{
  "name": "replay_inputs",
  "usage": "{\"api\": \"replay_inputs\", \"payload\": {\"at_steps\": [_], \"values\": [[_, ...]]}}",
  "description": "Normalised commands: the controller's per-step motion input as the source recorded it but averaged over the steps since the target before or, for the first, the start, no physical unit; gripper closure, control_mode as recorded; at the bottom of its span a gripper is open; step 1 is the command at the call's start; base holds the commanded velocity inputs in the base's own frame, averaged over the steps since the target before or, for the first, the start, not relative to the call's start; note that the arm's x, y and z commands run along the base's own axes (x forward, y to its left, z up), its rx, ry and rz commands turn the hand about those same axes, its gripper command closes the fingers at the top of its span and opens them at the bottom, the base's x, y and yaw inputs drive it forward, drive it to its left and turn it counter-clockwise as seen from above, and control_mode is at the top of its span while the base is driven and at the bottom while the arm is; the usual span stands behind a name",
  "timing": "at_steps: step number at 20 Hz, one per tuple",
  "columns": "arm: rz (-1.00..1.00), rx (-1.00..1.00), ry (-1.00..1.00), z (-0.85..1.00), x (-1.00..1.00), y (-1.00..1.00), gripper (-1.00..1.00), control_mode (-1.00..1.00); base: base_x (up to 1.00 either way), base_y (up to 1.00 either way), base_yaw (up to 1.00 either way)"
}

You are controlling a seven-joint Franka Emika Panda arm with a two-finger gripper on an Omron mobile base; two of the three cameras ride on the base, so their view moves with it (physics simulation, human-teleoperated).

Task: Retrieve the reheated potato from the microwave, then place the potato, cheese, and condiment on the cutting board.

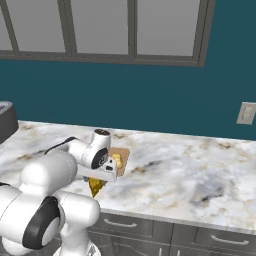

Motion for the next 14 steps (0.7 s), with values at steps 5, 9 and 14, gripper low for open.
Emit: {"api": "replay_inputs", "payload": {"at_steps": [5,9,14], "values": [[0.00,0.00,0.00,0.28,0.03,0.07,1.00,-1.00,0.00,0.00,0.00],[-0.01,0.00,0.00,0.53,0.32,0.20,1.00,-1.00,0.00,0.00,0.00],[-0.01,0.00,0.00,0.37,0.59,0.17,1.00,-1.00,0.00,0.00,0.00]]}}
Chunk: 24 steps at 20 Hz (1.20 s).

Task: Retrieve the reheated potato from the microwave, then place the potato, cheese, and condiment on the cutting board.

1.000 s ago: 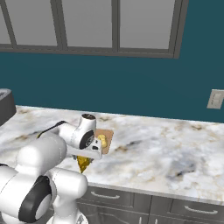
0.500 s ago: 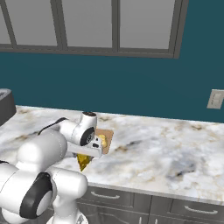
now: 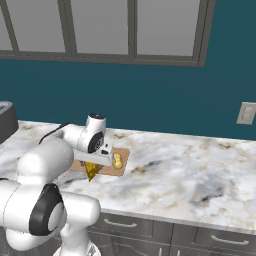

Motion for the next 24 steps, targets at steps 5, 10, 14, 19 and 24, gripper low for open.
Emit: {"api": "replay_inputs", "payload": {"at_steps": [5,10,14,19,24], "values": [[0.00,0.00,0.00,0.07,0.70,0.00,1.00,-1.00,0.00,0.00,0.00],[0.00,0.00,0.00,0.00,0.52,-0.05,1.00,-1.00,0.00,0.00,0.00],[-0.02,0.00,0.00,0.00,0.43,0.00,1.00,-1.00,0.00,0.00,0.00],[-0.03,-0.02,0.00,-0.03,0.31,0.00,1.00,-1.00,0.00,0.00,0.00],[-0.02,-0.06,0.00,-0.17,0.21,0.00,1.00,-1.00,0.00,0.00,0.00]]}}
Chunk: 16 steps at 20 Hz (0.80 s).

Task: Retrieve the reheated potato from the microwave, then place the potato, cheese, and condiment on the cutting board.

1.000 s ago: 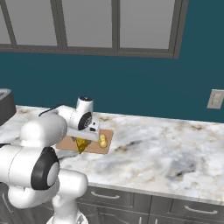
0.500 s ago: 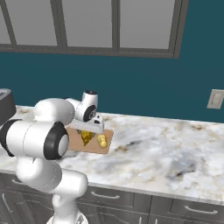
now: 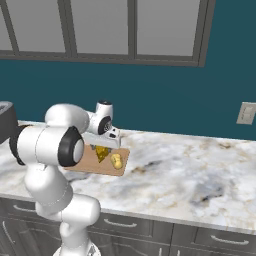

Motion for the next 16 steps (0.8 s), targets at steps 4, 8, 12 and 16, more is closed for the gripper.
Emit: {"api": "replay_inputs", "payload": {"at_steps": [4,8,12,16], "values": [[-0.01,-0.03,0.00,-0.21,0.14,0.02,1.00,-1.00,0.00,0.00,0.00],[0.00,0.00,0.02,-0.25,0.05,0.00,1.00,-1.00,0.00,0.00,0.00],[0.00,0.00,0.04,-0.20,0.02,0.02,1.00,-1.00,0.00,0.00,0.00],[0.00,0.00,0.10,-0.20,0.02,0.05,1.00,-1.00,0.00,0.00,0.00]]}}
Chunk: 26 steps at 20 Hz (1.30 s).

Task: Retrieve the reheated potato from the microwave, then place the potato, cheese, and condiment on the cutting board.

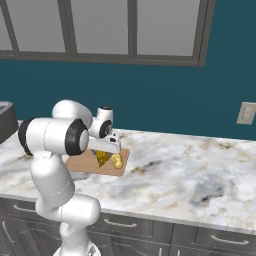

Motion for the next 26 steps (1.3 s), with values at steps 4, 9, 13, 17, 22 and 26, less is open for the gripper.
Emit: {"api": "replay_inputs", "payload": {"at_steps": [4,9,13,17,22,26], "values": [[0.00,0.00,0.06,-0.18,0.16,0.07,1.00,-1.00,0.00,0.00,0.00],[0.00,0.00,0.00,-0.14,0.09,0.02,1.00,-1.00,0.00,0.00,0.00],[0.00,0.00,0.01,-0.16,-0.11,0.03,-1.00,-1.00,0.00,0.00,0.00],[0.00,0.00,0.00,0.02,-0.03,0.02,-1.00,-1.00,0.00,0.00,0.00],[-0.01,0.00,0.00,0.16,0.00,0.02,-1.00,-1.00,0.00,0.00,0.00],[-0.02,-0.01,0.00,0.22,0.00,0.00,-1.00,-1.00,0.00,0.00,0.00]]}}
